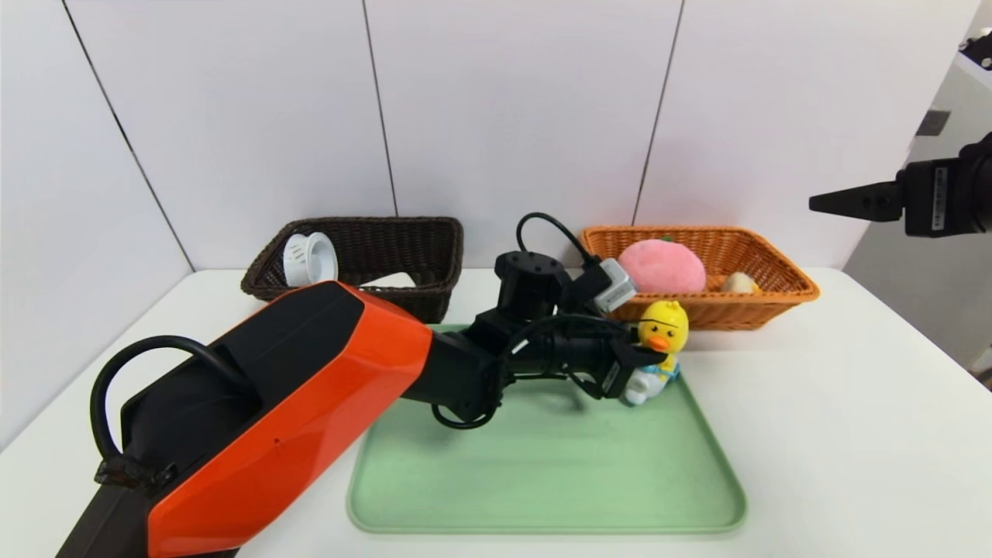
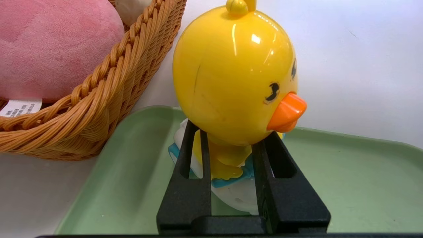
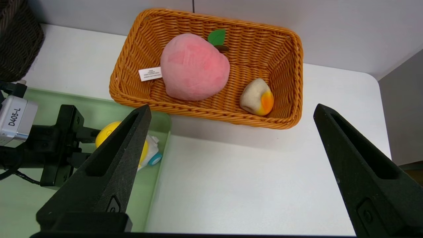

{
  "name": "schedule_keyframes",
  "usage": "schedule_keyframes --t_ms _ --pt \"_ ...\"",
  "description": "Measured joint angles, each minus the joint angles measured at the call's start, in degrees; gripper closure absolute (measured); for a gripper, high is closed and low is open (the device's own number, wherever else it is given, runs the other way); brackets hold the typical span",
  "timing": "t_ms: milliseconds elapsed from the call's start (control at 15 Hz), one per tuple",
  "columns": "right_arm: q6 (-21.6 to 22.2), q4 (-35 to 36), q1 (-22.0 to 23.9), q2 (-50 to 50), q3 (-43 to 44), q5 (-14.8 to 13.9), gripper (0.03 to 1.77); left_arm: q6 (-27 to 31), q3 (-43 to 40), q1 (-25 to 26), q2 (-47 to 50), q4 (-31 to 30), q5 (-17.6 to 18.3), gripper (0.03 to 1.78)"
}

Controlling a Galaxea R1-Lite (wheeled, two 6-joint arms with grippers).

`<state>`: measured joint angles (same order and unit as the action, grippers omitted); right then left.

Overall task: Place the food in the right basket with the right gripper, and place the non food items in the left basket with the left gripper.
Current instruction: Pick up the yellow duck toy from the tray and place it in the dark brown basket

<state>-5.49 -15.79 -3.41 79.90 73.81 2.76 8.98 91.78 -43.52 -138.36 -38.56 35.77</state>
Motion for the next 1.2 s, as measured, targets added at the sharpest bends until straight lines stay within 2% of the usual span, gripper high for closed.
schedule_keyframes --t_ms 467,600,800,1200 --pt "0.3 0.0 0.0 -0.18 -0.59 0.0 0.1 0.0 -4.91 0.02 6.94 0.15 -0.05 1.43" --pt "0.43 0.11 0.06 -0.4 -0.85 -0.04 0.1 -0.11 -6.62 0.24 10.47 1.1 -1.38 1.43" --pt "0.45 0.24 0.24 -0.63 -1.1 -0.01 0.1 -0.94 -8.07 1.41 16.01 4.61 -4.71 1.43" --pt "0.43 0.38 0.22 -0.68 -1.16 0.09 0.1 -1.46 -8.11 9.09 26.76 17.97 -5.27 1.43"
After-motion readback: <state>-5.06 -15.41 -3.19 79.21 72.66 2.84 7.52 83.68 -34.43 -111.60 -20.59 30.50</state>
